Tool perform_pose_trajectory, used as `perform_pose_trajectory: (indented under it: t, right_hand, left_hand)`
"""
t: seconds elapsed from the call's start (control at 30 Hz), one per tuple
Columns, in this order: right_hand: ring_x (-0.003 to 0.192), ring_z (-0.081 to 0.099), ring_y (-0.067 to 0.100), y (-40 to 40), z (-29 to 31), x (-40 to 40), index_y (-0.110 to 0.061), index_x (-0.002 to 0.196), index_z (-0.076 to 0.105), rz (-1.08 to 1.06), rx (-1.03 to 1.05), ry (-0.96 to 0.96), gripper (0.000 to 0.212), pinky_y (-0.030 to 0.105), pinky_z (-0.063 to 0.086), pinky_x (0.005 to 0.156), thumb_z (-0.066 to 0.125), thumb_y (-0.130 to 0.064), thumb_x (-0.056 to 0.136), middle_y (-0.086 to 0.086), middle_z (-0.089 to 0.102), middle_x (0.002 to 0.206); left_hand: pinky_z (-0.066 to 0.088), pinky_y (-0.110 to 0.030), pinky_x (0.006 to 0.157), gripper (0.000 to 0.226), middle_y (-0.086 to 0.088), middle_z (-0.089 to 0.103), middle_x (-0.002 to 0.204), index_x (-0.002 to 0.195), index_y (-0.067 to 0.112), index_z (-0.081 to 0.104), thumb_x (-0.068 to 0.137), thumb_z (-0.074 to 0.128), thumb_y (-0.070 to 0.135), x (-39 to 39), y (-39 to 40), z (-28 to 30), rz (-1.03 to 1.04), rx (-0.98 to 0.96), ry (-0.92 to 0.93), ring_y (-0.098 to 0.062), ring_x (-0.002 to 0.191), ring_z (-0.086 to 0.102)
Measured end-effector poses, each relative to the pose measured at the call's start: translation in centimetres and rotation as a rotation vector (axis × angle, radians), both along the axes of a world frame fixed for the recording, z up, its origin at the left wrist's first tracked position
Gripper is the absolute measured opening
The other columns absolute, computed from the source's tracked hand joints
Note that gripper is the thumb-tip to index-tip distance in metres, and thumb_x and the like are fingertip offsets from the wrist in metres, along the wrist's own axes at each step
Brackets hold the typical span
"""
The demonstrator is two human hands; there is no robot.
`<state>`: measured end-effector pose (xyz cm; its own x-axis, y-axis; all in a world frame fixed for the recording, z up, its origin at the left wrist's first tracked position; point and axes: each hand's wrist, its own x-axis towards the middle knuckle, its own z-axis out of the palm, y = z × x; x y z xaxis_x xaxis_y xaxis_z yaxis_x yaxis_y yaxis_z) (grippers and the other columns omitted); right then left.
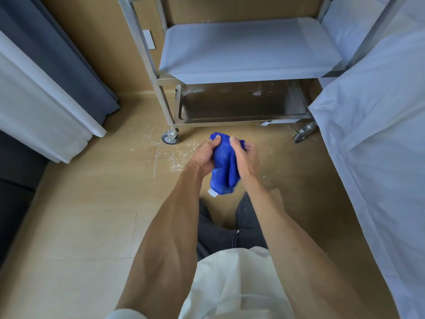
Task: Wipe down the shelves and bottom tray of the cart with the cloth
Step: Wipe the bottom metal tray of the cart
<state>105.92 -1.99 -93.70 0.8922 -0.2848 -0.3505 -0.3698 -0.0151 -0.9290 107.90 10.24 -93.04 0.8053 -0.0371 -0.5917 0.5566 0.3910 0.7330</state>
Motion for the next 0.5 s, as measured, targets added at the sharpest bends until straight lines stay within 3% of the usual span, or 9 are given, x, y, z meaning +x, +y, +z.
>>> perform_pose_trajectory:
  t: [0.07,0.13,0.2,0.27,0.33,0.4,0.5]
  right_hand:
    - [0.070,0.058,0.005,0.9,-0.3,0.0,-0.014,0.093,0.058,0.056,0.004,-0.033,0.033,0.018,0.042,0.062,0.071,-0.042,0.084,-0.010,0.061,0.085]
    - [0.059,0.047,0.010,1.2,-0.6,0.4,-0.011,0.074,0.050,0.042,0.052,-0.077,0.031,0.024,0.041,0.059,0.069,-0.030,0.089,-0.005,0.054,0.070]
    - [0.057,0.041,0.011,1.4,-0.5,0.7,-0.008,0.067,0.044,0.056,0.128,-0.064,0.037,0.023,0.039,0.055,0.066,-0.024,0.092,-0.001,0.047,0.063]
    - [0.059,0.051,0.013,1.0,-0.6,1.2,-0.002,0.070,0.053,-0.021,0.247,0.011,0.037,0.024,0.046,0.056,0.063,-0.027,0.095,-0.001,0.056,0.066]
    - [0.073,0.065,0.017,0.0,-1.2,1.9,-0.010,0.079,0.064,-0.166,0.369,0.096,0.031,0.029,0.055,0.067,0.057,-0.033,0.099,-0.001,0.069,0.080]
    - [0.091,0.062,0.024,-1.3,-1.8,2.6,-0.011,0.094,0.064,-0.270,0.300,0.165,0.035,0.033,0.051,0.081,0.047,-0.040,0.102,0.003,0.067,0.100]
    - [0.107,0.055,0.028,-3.2,-2.2,2.7,-0.009,0.130,0.056,-0.400,0.181,0.333,0.045,0.037,0.045,0.090,0.034,-0.039,0.106,0.003,0.056,0.125]
  left_hand:
    - [0.058,-0.036,0.081,0.047,-0.021,0.064,0.123,0.131,-0.004,0.053,0.098,0.055,0.030,0.7,-0.1,0.0,0.013,-0.028,-0.010,-0.029,0.105,0.067]
    - [0.057,-0.039,0.086,0.051,-0.019,0.065,0.121,0.136,-0.003,0.050,0.098,0.055,0.030,1.3,-0.1,0.0,0.017,-0.003,0.001,-0.030,0.106,0.065]
    - [0.056,-0.039,0.086,0.045,-0.015,0.068,0.110,0.130,-0.002,0.055,0.099,0.055,0.031,1.7,0.1,0.1,0.044,0.039,0.008,-0.028,0.098,0.066]
    - [0.055,-0.039,0.084,0.037,-0.013,0.071,0.102,0.117,0.002,0.062,0.098,0.056,0.033,1.9,0.6,0.1,0.092,0.039,-0.002,-0.028,0.096,0.068]
    - [0.055,-0.038,0.080,0.035,-0.014,0.072,0.104,0.114,0.004,0.063,0.096,0.060,0.034,2.0,1.6,-0.1,0.149,-0.012,-0.013,-0.028,0.097,0.069]
    - [0.056,-0.037,0.079,0.036,-0.014,0.072,0.107,0.113,0.004,0.064,0.095,0.061,0.035,2.0,2.9,-0.1,0.155,-0.083,-0.018,-0.027,0.097,0.069]
    - [0.053,-0.035,0.079,0.023,-0.008,0.066,0.088,0.093,0.007,0.064,0.097,0.053,0.027,2.0,3.8,0.2,0.171,-0.157,0.002,-0.025,0.083,0.065]
